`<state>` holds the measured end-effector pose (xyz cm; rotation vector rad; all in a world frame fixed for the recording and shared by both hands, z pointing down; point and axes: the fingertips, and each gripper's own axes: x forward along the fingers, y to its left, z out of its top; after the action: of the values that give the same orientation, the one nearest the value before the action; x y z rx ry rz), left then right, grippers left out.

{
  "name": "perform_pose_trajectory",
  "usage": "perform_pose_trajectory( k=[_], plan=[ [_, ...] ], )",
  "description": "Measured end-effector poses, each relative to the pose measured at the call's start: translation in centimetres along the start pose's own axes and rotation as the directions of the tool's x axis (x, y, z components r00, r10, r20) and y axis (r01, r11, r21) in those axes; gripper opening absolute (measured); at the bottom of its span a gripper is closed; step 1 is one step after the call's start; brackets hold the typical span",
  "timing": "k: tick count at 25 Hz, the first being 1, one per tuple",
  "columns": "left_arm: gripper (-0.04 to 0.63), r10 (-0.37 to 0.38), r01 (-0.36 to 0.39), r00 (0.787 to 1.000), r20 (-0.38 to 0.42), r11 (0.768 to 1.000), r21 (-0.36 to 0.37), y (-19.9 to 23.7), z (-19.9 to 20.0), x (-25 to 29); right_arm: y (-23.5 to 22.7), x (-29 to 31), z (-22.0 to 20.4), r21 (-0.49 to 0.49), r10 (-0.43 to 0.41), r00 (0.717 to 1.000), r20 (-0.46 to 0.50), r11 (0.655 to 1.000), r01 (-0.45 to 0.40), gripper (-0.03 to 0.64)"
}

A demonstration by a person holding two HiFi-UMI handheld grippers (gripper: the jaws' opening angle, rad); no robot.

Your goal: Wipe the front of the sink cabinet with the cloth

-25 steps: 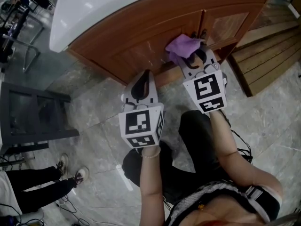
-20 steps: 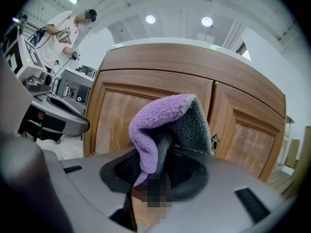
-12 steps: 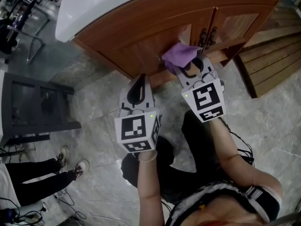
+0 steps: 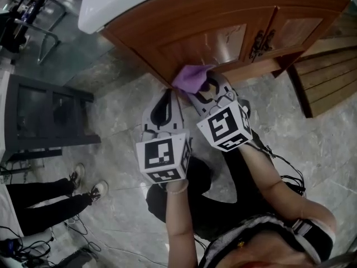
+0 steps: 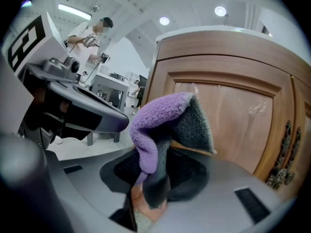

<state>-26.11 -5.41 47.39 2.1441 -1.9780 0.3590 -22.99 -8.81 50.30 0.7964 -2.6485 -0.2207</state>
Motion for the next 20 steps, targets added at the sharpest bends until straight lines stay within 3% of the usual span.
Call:
perform_pose_trajectory(
  k=[13,20],
  plan=[
    [0.0,0.016,-0.016,1.0,-0.012,1.0,-0.011,1.5,-0.8,-0.7,2.5,3.1,0.1,-0.075,-0.004,1.0,-0.019,0.997,0.003,0.181],
    [0.001,0.005,-0.005,1.0,-0.011,1.0,-0.005,0.9,-0.7,-0.5,2.4,3.2,-0.2,-0.047,0.013,1.0,-0.011,0.999,-0.013,0.181]
  ],
)
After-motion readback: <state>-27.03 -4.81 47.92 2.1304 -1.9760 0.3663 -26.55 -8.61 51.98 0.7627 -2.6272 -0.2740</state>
